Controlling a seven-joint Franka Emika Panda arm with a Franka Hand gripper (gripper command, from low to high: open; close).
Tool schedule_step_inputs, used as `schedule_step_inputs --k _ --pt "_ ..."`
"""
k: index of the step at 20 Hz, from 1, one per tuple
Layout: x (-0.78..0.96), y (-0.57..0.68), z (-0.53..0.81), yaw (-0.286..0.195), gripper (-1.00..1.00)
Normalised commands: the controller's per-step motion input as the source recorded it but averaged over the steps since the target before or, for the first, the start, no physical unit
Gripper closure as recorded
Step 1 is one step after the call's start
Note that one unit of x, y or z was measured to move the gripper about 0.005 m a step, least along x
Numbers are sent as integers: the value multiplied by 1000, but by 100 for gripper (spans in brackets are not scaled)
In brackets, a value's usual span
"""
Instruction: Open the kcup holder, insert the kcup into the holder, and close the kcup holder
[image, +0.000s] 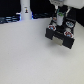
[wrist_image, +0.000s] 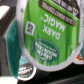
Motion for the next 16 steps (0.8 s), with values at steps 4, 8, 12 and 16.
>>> schedule_step_inputs --k 4,8,12,16 --pt "305 261 134 -5 100" --pt "106 105 3 -1 100" --pt "25 12 -131 6 100" --pt "6 -6 -207 8 100"
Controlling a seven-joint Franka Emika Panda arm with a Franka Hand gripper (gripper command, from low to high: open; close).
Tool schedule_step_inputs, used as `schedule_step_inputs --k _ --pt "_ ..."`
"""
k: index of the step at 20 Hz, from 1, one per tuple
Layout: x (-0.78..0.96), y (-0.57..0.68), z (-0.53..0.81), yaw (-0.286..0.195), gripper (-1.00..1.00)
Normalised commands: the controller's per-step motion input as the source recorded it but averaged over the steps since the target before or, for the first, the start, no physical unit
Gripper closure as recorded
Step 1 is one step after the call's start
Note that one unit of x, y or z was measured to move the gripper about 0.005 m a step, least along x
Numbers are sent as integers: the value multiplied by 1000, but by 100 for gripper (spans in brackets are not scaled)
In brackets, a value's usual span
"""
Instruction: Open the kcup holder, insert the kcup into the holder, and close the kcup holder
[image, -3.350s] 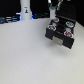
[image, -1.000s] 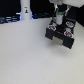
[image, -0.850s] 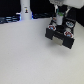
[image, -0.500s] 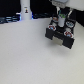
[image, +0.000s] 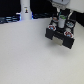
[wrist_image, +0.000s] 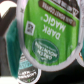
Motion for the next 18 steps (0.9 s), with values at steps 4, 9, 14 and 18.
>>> schedule_step_inputs --k 4,9,14,18 --pt "107 56 29 0 100" --pt "59 79 211 -2 100" --pt "17 78 236 -4 100" --pt "0 206 271 -18 100"
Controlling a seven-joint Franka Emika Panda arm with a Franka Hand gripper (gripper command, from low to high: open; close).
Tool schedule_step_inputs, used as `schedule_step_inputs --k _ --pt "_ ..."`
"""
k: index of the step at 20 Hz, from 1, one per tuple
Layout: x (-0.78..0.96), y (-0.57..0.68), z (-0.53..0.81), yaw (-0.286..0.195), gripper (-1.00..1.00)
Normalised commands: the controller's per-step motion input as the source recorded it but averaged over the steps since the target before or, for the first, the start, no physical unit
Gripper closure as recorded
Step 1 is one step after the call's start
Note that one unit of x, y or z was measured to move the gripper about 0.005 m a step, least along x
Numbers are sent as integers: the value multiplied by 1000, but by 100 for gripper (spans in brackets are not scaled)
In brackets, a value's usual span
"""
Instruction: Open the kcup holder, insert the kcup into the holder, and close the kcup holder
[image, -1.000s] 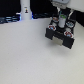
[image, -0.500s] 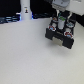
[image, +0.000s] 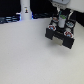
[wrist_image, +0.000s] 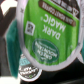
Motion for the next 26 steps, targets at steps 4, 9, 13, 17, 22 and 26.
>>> schedule_step_inputs --k 4,9,13,17,22,26 --pt "32 12 -99 1 100" --pt "11 -16 -192 8 100" --pt "26 -7 -190 -1 100" --pt "52 -9 -236 -5 100" --pt "43 18 -228 2 100" --pt "90 108 -134 25 100"
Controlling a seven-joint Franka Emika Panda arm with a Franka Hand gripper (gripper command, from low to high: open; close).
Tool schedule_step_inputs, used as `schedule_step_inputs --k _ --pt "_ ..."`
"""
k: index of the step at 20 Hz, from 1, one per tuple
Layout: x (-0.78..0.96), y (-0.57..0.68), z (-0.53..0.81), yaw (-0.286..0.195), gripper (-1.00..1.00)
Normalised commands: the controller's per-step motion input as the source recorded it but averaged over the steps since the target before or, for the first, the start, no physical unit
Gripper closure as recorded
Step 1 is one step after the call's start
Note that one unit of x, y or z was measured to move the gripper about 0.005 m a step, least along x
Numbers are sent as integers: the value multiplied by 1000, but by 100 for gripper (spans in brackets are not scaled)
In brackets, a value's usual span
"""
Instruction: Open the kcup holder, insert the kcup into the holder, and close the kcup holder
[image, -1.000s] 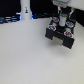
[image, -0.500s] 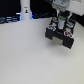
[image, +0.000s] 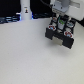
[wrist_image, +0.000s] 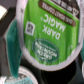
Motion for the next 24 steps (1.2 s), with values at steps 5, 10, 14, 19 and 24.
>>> schedule_step_inputs --k 5,10,14,19,24 --pt "118 91 140 60 -100" --pt "142 34 330 84 -100" --pt "158 23 322 94 -100" --pt "376 -177 482 92 -100" --pt "469 -339 495 76 -100"
